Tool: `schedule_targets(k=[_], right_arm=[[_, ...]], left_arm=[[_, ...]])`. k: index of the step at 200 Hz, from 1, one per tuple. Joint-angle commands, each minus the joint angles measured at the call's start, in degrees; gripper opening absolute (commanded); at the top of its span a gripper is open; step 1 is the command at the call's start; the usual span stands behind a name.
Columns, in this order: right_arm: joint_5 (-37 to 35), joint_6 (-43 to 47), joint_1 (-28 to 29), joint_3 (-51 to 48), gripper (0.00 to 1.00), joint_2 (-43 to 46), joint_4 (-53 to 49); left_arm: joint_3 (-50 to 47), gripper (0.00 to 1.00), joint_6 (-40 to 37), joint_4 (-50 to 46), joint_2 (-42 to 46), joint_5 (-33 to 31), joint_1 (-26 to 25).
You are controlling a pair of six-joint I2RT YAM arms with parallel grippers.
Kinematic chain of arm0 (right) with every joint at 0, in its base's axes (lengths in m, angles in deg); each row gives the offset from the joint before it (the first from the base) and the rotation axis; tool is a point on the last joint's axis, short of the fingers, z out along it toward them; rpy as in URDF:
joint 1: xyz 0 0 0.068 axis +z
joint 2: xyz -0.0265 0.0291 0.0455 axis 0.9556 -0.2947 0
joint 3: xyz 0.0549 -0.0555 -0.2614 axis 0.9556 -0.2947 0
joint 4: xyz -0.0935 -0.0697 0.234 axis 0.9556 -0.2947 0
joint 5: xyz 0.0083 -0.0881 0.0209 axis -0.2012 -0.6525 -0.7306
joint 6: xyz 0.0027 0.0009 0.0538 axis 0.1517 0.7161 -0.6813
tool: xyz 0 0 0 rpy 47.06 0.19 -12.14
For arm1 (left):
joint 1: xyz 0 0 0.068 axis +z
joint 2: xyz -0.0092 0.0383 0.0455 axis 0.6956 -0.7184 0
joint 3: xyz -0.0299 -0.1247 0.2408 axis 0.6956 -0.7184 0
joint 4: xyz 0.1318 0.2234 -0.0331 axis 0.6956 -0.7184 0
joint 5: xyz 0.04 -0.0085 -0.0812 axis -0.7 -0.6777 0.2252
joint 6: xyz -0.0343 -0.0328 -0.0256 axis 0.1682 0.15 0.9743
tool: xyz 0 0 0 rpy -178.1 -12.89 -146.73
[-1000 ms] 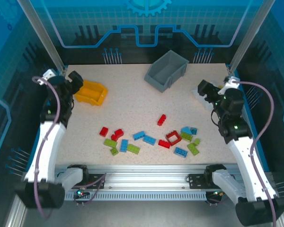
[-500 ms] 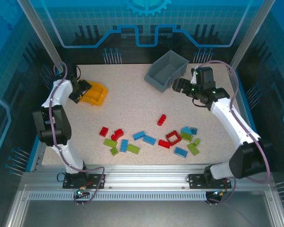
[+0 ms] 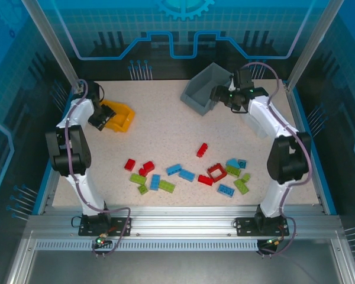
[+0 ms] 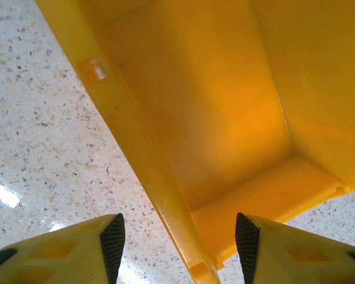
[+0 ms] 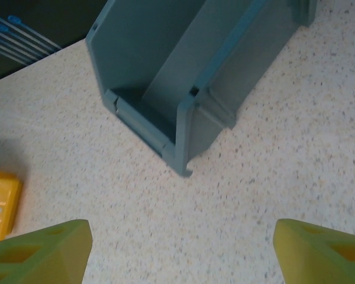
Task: Sort the legos into containers by color
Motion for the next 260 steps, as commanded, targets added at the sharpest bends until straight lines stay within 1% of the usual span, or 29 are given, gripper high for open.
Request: schedule_targets(k=[1,10,40,59,75,97,108,115,130,137,150,171,177,194,207,221,229,260], right_arm=[[-1.5,-0.5,-1.1,7.6,0.79,-7.3,-3.0],[-1.8,-0.3,-1.4,10.7,0.78,-10.4,-3.4],[-1.5,0.0,-2.1,22.7,0.73,-20.4,-6.9],[-2.0,0.3,-2.2,29.6,0.7,-25.7,-9.5],[-2.7,0.9,-2.4,34.5,0.68,-29.3,-11.4],[-3.4,2.2,-2.2,40.6,0.59,-33.6,-15.6],[-4.0,3.2,-2.1,42.2,0.51,-34.8,-17.4],[-4.7,3.8,-1.8,42.6,0.46,-35.2,-18.4],[-6.4,5.8,-1.3,41.7,0.31,-34.4,-19.5],[-7.2,6.9,-0.8,40.2,0.26,-33.3,-19.2],[-8.9,9.7,0.3,36.0,0.19,-30.2,-17.7],[-10.8,13.9,3.0,28.1,0.13,-25.0,-14.5],[-11.2,14.9,3.7,25.8,0.12,-22.2,-13.7],[-12.6,16.6,6.1,20.9,0.12,-18.2,-12.2],[-13.5,17.5,8.1,18.6,0.12,-16.2,-12.2],[-16.0,18.1,10.5,16.8,0.13,-14.5,-12.4],[-17.2,17.6,11.6,15.7,0.13,-13.7,-12.6],[-18.1,13.2,14.4,9.6,0.14,-10.9,-10.5]], left_arm=[[-0.8,0.48,-1.5,0.4,-1.1,-0.3,-0.2],[-1.1,0.45,-2.0,1.2,-1.1,-0.1,-0.2],[-0.5,0.4,-5.3,2.1,-1.4,-1.0,-1.3],[0.5,0.3,-7.7,1.6,-1.8,-1.9,-2.3],[1.0,0.26,-9.0,1.1,-1.9,-2.9,-2.9],[1.6,0.19,-11.4,1.1,-2.0,-3.4,-3.6],[2.0,0.17,-12.7,0.9,-2.2,-3.5,-4.1],[2.3,0.15,-13.6,0.7,-2.3,-3.3,-4.3],[3.2,0.11,-15.3,-0.1,-2.6,-3.2,-5.4],[3.3,0.09,-16.2,-0.3,-2.6,-3.0,-6.2],[3.4,0.06,-18.2,-0.4,-2.4,-3.2,-7.8],[3.3,0.03,-20.3,-0.9,-2.3,-2.7,-10.3],[3.1,0.02,-20.8,-1.0,-2.3,-2.8,-10.8],[2.9,0.0,-22.1,-1.2,-2.1,-2.9,-12.7],[2.8,0.0,-23.4,-1.4,-2.1,-2.5,-14.2],[2.9,0.0,-24.9,-1.7,-1.8,-3.0,-15.7],[2.7,0.0,-25.5,-2.1,-1.7,-2.8,-16.4],[0.1,0.0,-27.5,-1.7,-0.4,-3.1,-18.1]])
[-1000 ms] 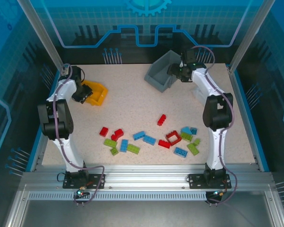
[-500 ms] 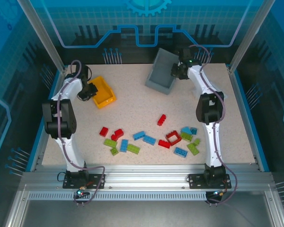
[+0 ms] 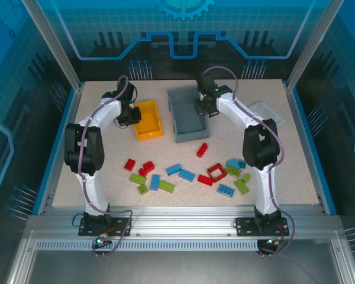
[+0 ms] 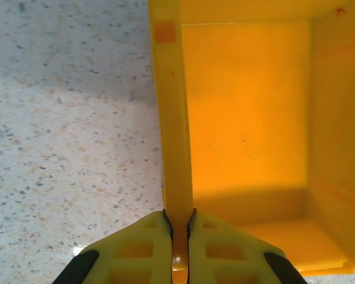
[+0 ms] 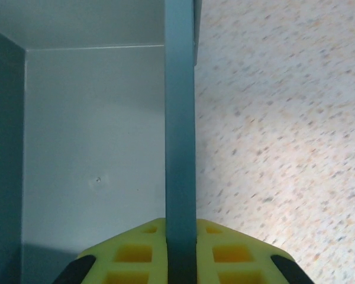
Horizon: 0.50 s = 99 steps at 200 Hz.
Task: Sort the legos into containers by color
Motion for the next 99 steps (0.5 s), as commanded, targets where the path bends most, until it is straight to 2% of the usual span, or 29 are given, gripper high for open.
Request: schedule_targets(k=[1,47,99], right_arm=[[-2.3,-2.5,1.4,-3.7,0.14,4.3,1.4],[-2.8,-6.0,2.8,-3.9,0.15,4.1,1.6],[-3.9,-7.7,3.2,1.8,0.16,0.4,-0.9]], left_arm=[[-1.8,0.0,-3.5,-1.6,1.3,-0.5,-1.1],[-5.0,0.0,-4.8,-0.4,2.7,-0.2,-1.4],[-5.4,0.0,-5.7,-0.9,4.0,-0.6,-2.1]])
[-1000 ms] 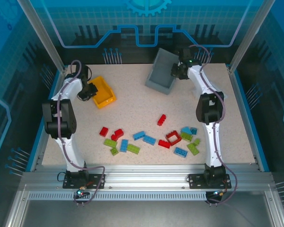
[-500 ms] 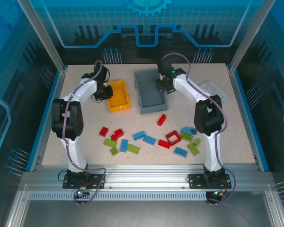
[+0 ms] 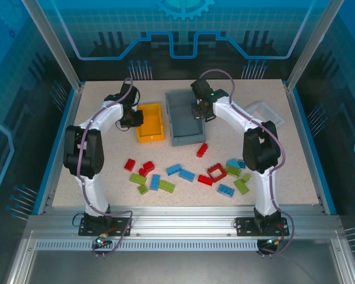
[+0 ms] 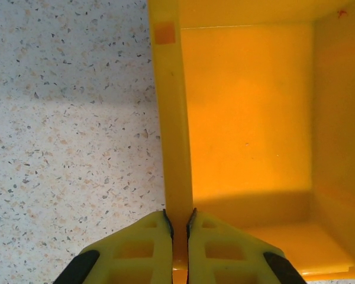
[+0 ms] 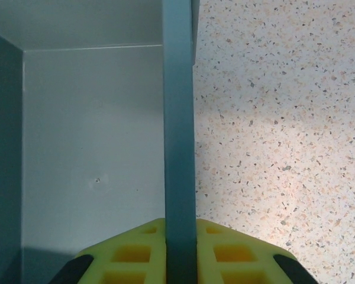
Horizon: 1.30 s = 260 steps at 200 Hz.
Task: Sort the legos into containers by color
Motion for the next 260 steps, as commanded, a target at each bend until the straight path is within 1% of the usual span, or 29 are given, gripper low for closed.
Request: schedule_targets(k=[1,27,56,67,81,89,105,122,141,165,172,180,191,203,226,241,252,260], right_arm=[[-1.6,-2.2,0.8,4.5,0.16,-1.7,-1.3],[-1.5,-2.6,1.2,7.6,0.16,-3.6,-2.3],[-1.3,-3.2,1.7,8.7,0.17,-4.6,-2.7],[-0.9,-3.6,1.8,8.5,0.2,-4.8,-2.5],[-0.2,-4.1,1.7,8.4,0.26,-4.9,-2.7],[0.0,-4.4,1.8,8.3,0.33,-4.8,-3.0],[-0.4,-4.9,1.6,7.7,0.47,-3.2,-3.5],[-0.8,-5.4,0.7,5.3,0.56,1.0,-3.0],[-1.0,-6.3,-1.4,0.5,0.63,7.8,-1.8],[1.4,-8.8,-7.6,-9.4,0.66,17.6,0.7],[2.5,-9.6,-10.2,-12.9,0.66,20.5,1.9],[4.0,-10.6,-13.5,-16.8,0.66,23.5,3.2],[6.2,-12.2,-18.4,-21.7,0.66,27.0,4.3],[10.1,-15.1,-24.4,-26.4,0.63,29.7,5.3],[19.4,-24.7,-34.5,-34.0,0.59,31.8,8.4],[22.3,-32.2,-37.3,-35.6,0.58,30.9,8.5],[24.5,-38.0,-37.8,-36.2,0.58,29.9,9.2],[24.7,-42.3,-37.4,-36.2,0.6,29.5,9.3]], left_arm=[[-1.5,0.0,-2.1,-2.9,1.5,-0.6,-0.7],[-2.0,0.0,-2.4,-3.3,1.9,-0.5,-1.1],[-3.4,0.0,-2.6,-3.0,2.9,-0.9,-1.6],[-3.7,0.0,-2.4,-3.1,3.1,-0.8,-1.6],[-4.5,0.0,-1.9,-2.5,3.6,-0.7,-1.7],[-5.0,0.04,-1.6,-2.2,3.8,-0.8,-1.7],[-4.8,0.18,-1.4,-2.4,3.7,-2.0,-1.7],[-4.4,0.31,-0.8,-2.6,4.0,-2.7,-1.7],[-3.9,0.45,0.2,-2.7,4.8,-3.1,-1.7],[-3.2,0.57,2.1,-2.7,6.9,-2.7,-1.7],[-3.3,0.63,2.9,-2.5,8.2,-2.6,-1.8],[-3.6,0.65,3.7,-1.9,10.2,-2.4,-2.0],[-4.3,0.66,5.2,-1.1,13.2,-1.8,-2.5],[-6.0,0.66,7.5,0.8,17.2,0.0,-3.2],[-11.2,0.66,11.6,7.3,25.5,3.2,-7.0],[-15.8,0.67,14.2,13.1,30.1,7.3,-10.0],[-19.2,0.67,16.1,17.6,33.2,9.5,-12.7],[-21.4,0.68,17.5,20.2,34.8,10.5,-14.9]])
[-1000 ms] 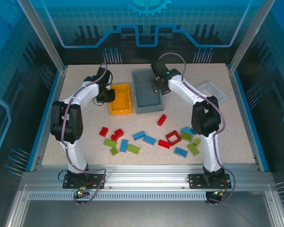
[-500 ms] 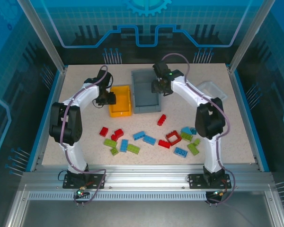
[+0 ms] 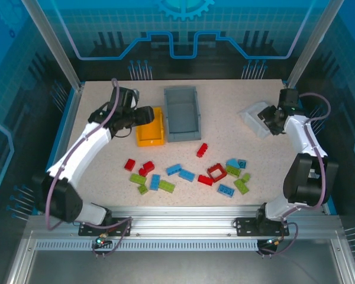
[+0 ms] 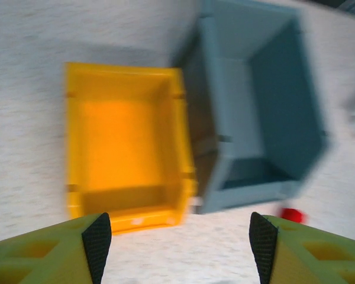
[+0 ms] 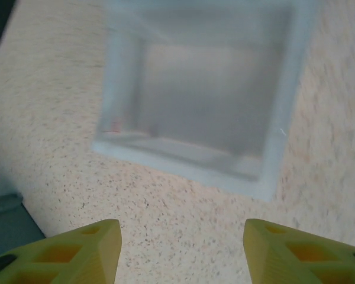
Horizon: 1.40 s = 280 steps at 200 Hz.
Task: Sort the legos into containers by color
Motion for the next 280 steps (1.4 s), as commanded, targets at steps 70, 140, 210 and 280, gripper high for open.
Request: schedule_targets(k=[70,140,210,280], right_arm=[[4.7,-44.4,1.7,-1.3,0.85,-3.7,3.4],[6.9,-55.5,1.1,3.6,0.84,-14.8,7.7],[5.9,-46.9,0.1,9.9,0.31,-18.7,0.7],[1.2,-16.3,2.1,11.4,0.0,-16.8,-7.8]], left_arm=[[-15.4,0.68,12.7,15.5,9.6,4.5,-19.3],[-14.4,0.68,11.9,13.6,10.9,3.0,-22.5],[-14.0,0.66,11.0,12.6,10.9,2.4,-22.6],[-13.5,0.66,11.1,11.0,12.6,0.7,-22.6]])
